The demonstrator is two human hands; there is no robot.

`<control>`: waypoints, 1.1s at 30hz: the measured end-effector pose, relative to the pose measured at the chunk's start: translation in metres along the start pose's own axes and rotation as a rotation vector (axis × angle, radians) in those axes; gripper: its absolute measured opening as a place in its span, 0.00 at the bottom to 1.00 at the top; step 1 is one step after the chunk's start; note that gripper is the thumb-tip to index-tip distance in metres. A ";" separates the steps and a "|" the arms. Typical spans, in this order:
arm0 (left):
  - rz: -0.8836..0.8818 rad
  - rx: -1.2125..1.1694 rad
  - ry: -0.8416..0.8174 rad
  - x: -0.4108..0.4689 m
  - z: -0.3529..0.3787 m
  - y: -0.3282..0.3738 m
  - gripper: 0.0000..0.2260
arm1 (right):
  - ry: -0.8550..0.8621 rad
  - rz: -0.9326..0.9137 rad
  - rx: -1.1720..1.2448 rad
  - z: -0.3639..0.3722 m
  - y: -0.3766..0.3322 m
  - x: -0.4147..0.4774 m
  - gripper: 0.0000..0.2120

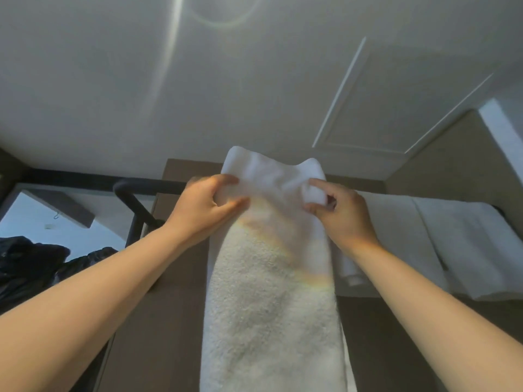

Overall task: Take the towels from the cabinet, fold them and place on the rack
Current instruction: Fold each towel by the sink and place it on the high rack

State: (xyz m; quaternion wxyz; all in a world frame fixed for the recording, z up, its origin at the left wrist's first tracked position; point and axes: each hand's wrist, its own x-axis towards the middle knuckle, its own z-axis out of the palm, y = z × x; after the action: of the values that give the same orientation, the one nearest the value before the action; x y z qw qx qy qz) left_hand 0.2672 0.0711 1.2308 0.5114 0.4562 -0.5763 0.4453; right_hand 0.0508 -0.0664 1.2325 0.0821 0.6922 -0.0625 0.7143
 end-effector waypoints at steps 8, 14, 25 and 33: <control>-0.132 0.199 -0.042 0.034 0.020 -0.019 0.25 | -0.036 0.047 -0.098 0.023 0.015 0.042 0.19; -0.110 0.455 -0.002 0.038 0.034 -0.023 0.31 | -0.154 0.068 -0.497 0.037 0.027 0.052 0.21; -0.170 0.321 0.089 0.021 0.038 -0.015 0.27 | -0.242 0.120 -0.664 0.049 0.013 0.060 0.29; -0.654 -0.626 -0.238 -0.037 0.027 -0.023 0.40 | -0.260 0.139 -0.653 0.046 0.012 0.062 0.31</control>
State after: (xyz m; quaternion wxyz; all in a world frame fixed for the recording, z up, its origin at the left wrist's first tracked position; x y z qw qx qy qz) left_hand 0.2869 0.0434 1.1929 0.6680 0.4858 -0.5636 0.0101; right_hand 0.0915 -0.0851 1.2965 0.2416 0.7086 -0.3446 0.5664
